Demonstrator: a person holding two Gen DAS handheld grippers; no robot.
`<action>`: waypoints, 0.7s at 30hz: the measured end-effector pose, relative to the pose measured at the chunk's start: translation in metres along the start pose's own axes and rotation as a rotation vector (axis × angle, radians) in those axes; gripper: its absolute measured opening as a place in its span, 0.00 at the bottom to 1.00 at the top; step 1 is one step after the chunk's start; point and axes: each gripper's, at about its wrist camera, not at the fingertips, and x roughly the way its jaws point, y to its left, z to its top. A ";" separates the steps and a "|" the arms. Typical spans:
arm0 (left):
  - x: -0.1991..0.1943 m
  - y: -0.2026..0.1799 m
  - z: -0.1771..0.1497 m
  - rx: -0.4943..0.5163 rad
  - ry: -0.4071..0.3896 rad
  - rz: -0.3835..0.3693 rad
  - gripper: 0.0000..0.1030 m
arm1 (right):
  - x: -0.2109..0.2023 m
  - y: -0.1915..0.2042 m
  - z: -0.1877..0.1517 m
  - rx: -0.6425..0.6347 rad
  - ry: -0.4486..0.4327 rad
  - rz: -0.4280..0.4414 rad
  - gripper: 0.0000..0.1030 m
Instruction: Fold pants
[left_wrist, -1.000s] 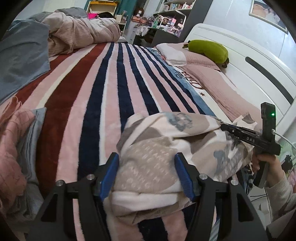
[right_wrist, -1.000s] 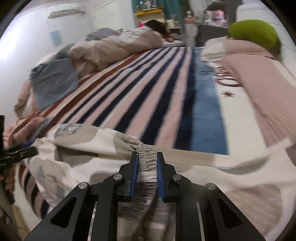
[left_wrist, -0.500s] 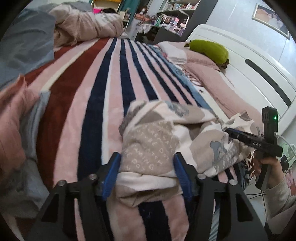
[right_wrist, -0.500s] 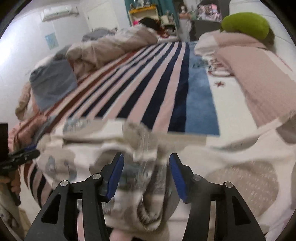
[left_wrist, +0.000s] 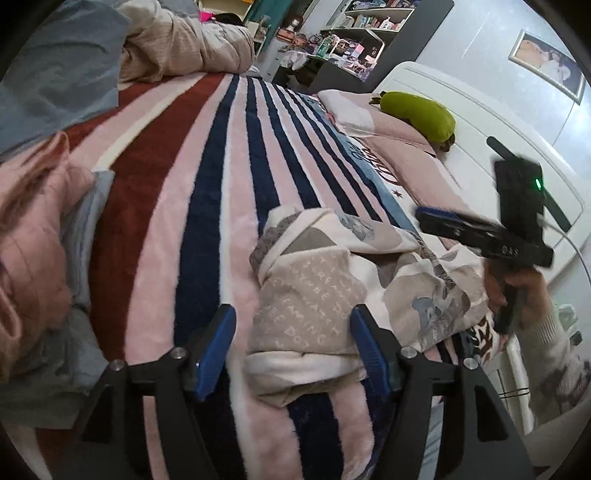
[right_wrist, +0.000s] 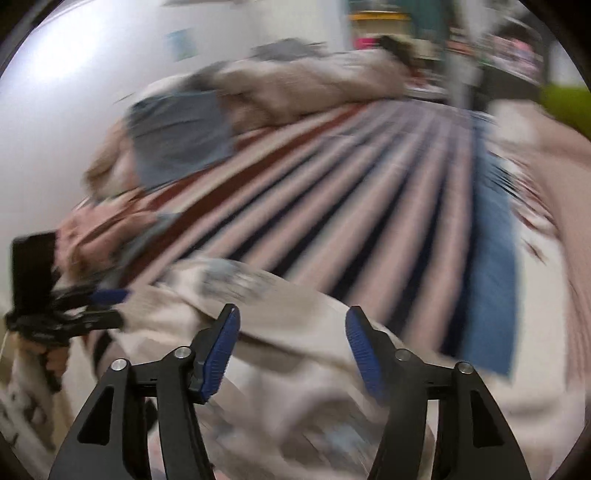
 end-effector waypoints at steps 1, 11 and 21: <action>0.004 0.000 -0.002 -0.004 0.013 0.000 0.59 | 0.010 0.009 0.010 -0.054 0.018 0.041 0.62; 0.013 -0.004 -0.016 -0.014 0.008 -0.030 0.30 | 0.117 0.095 0.049 -0.465 0.270 0.265 0.63; 0.011 -0.013 -0.017 0.030 -0.010 -0.008 0.18 | 0.136 0.111 0.051 -0.478 0.276 0.170 0.17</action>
